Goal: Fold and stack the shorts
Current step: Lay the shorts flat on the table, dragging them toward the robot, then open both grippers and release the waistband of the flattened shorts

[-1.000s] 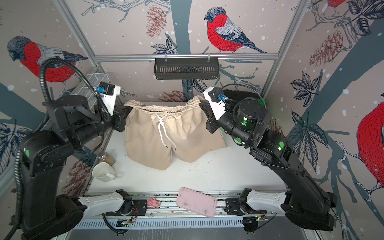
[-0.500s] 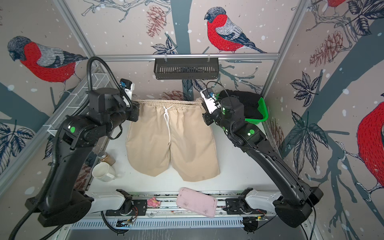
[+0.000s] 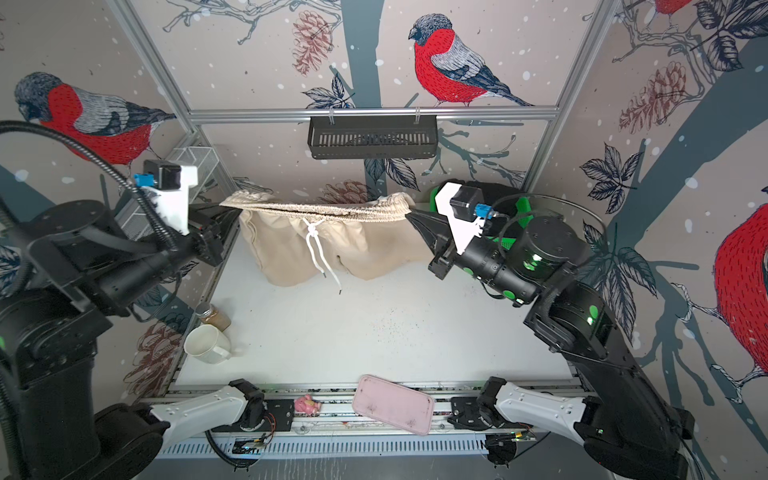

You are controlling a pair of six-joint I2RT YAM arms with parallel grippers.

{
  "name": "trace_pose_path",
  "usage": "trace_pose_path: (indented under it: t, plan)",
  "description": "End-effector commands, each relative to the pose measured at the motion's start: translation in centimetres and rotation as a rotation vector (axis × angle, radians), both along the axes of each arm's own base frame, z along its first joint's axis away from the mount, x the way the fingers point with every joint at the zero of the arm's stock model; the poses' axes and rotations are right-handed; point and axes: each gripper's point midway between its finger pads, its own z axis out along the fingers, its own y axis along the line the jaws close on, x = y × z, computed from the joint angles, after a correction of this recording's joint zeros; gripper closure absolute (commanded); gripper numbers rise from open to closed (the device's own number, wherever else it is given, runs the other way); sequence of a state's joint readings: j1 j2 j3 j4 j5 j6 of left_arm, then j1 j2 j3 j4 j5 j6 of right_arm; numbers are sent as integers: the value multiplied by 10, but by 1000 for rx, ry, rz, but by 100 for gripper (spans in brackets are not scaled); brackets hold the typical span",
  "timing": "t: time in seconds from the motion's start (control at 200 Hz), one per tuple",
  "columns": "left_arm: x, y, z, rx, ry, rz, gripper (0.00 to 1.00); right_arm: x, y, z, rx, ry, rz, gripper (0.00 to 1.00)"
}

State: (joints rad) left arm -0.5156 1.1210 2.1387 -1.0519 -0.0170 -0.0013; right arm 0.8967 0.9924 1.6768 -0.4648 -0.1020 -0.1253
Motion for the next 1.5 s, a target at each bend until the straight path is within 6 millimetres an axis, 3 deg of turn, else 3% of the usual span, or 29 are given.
trace_pose_path:
  t: [0.0,0.125,0.215,0.385,0.505,0.615,0.775,0.91,1.05,1.151,1.281,1.321,1.366,1.406,1.496]
  plan:
    - [-7,-1,-5,3,34,-25,100,-11,-6,-2,7,35,26,100]
    - [7,0,-20,42,99,23,100,-3,-5,-17,-30,81,-5,100]
    - [26,7,-33,69,137,112,100,21,-1,-35,-80,105,-102,100]
    - [83,15,-66,164,193,315,100,107,-17,-68,-126,132,-356,100]
    - [138,18,-98,203,234,392,100,182,-25,-115,-119,210,-357,100]
    - [192,44,-129,164,243,497,100,247,-10,-175,-165,278,-370,100]
    - [258,94,-199,79,325,596,100,318,23,-245,-200,349,-320,100]
    - [300,100,-249,127,338,591,100,357,51,-294,-232,401,-286,100]
    - [334,99,-285,147,298,591,100,386,73,-334,-219,416,-284,100]
    - [353,111,-303,161,299,645,100,404,84,-357,-193,432,-278,100]
    - [376,116,-324,175,327,660,100,429,99,-385,-183,461,-264,86]
    - [381,114,-327,178,335,651,83,435,103,-390,-182,467,-259,75]
    - [386,112,-331,179,343,643,35,441,108,-393,-181,467,-254,61]
    - [388,111,-330,170,349,641,4,445,113,-394,-181,467,-245,51]
    - [390,105,-321,146,343,606,1,448,117,-383,-177,459,-237,36]
